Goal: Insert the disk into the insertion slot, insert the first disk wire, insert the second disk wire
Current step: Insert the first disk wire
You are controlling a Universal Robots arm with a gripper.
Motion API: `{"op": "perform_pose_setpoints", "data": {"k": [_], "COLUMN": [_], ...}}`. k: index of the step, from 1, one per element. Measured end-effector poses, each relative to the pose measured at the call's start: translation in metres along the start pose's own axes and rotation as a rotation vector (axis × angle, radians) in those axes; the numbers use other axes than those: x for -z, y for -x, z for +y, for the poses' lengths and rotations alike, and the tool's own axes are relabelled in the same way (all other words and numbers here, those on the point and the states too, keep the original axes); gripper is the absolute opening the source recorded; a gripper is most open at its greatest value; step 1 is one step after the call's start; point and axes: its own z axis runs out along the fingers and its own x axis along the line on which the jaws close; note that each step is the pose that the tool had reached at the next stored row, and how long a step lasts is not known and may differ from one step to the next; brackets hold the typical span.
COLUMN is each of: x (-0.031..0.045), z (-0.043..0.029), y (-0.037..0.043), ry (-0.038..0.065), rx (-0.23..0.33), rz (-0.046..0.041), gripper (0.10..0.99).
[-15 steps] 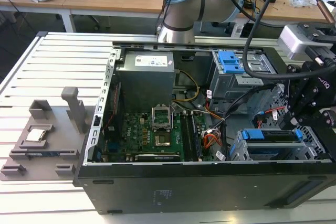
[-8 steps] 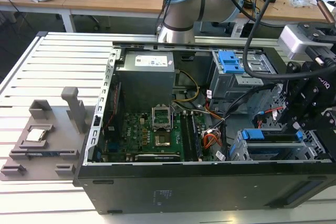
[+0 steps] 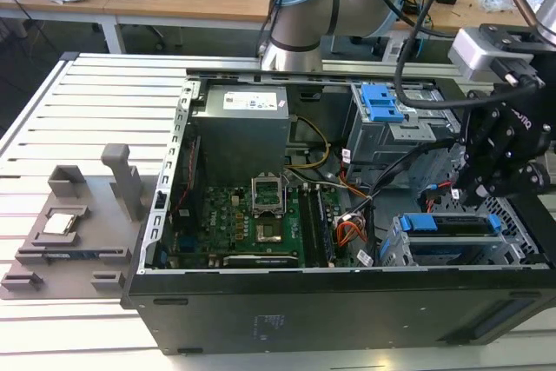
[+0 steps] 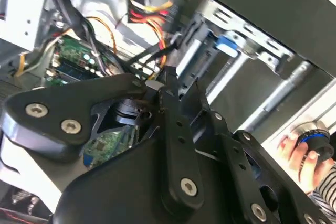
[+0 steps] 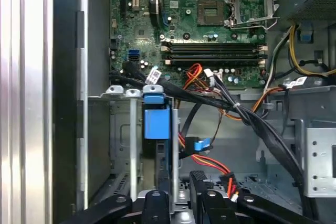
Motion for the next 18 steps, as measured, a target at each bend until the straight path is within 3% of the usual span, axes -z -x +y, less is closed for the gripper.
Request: {"op": "perform_pose_setpoints", "data": {"k": [1,5,13,15,18], "x": [0.0002,0.0010,0.0005,-0.0002,-0.0019], "z": [-0.0013,-0.0134,-0.0235,-0.0257,-0.0295], "y": [0.0085,0.0194,0.0264,0.0265,0.0271], "ry": [0.000,0.000,-0.001,-0.001,-0.002], "rx": [0.001,0.006,0.030,0.047,0.057], "rz": [0.0020,0.0044,0.0081,0.0157,0.0374], "gripper": [0.302,0.302,0.302,0.302,0.302]}}
